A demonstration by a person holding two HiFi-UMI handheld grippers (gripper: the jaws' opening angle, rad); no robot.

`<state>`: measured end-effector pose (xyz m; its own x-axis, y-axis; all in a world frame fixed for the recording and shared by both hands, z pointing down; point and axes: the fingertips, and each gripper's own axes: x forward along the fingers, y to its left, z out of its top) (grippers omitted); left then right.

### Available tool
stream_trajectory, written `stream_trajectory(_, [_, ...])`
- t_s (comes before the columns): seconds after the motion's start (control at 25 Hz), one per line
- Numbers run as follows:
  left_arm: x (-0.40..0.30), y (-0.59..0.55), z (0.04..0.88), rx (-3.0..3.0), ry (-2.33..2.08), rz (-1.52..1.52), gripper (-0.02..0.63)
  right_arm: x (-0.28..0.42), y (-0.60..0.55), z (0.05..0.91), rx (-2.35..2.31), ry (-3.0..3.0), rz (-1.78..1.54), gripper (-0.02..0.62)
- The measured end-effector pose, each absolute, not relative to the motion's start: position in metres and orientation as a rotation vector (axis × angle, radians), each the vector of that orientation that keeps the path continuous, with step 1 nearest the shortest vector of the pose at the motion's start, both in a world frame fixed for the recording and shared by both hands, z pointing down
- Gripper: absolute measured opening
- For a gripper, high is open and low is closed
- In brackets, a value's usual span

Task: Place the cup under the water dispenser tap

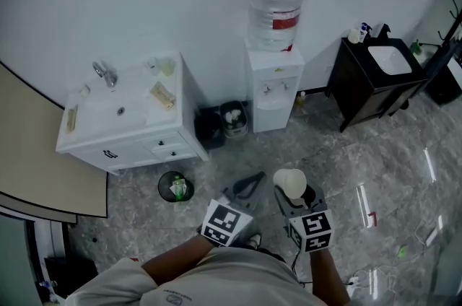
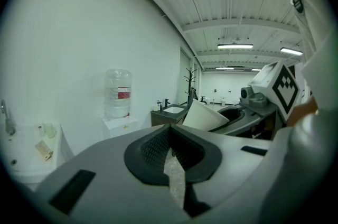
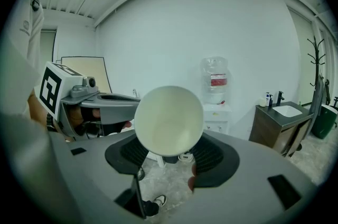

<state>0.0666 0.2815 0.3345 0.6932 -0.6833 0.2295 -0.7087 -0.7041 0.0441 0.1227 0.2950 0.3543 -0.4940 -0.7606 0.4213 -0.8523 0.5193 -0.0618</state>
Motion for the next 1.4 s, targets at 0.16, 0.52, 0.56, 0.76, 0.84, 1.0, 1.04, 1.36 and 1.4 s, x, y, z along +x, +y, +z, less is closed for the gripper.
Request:
stream_trajectory(0.16, [0.062, 0.242, 0.340, 2.775, -1.139, 0.298, 0.005, 0.119, 0.257, 0.364, 1.340, -2.409, 0.400, 0.256])
stream_trajectory(0.52, [0.039, 0.097, 0.351, 2.814, -1.073, 0.314, 0.005, 0.091, 0.115, 0.381, 1.378, -2.363, 0.444, 0.256])
stream_trajectory(0.56, [0.037, 0.082, 0.351, 2.817, -1.062, 0.316, 0.005, 0.087, 0.099, 0.383, 1.382, -2.357, 0.444, 0.256])
stream_trajectory(0.76, [0.032, 0.019, 0.359, 2.833, -1.014, 0.327, 0.005, 0.081, 0.033, 0.389, 1.409, -2.326, 0.444, 0.256])
stream_trajectory(0.84, [0.034, -0.001, 0.362, 2.832, -1.006, 0.324, 0.005, 0.082, 0.012, 0.394, 1.409, -2.316, 0.461, 0.256])
stream_trajectory(1.0, [0.040, -0.042, 0.375, 2.828, -1.019, 0.308, 0.005, 0.088, -0.029, 0.416, 1.381, -2.300, 0.485, 0.256])
stream_trajectory(1.04, [0.042, -0.053, 0.379, 2.822, -1.028, 0.303, 0.005, 0.091, -0.040, 0.423, 1.372, -2.299, 0.488, 0.256])
stream_trajectory(1.36, [0.064, -0.139, 0.406, 2.777, -1.148, 0.267, 0.005, 0.105, -0.126, 0.484, 1.194, -2.311, 0.465, 0.256])
stream_trajectory(1.4, [0.067, -0.149, 0.410, 2.772, -1.165, 0.263, 0.005, 0.106, -0.136, 0.495, 1.162, -2.310, 0.457, 0.256])
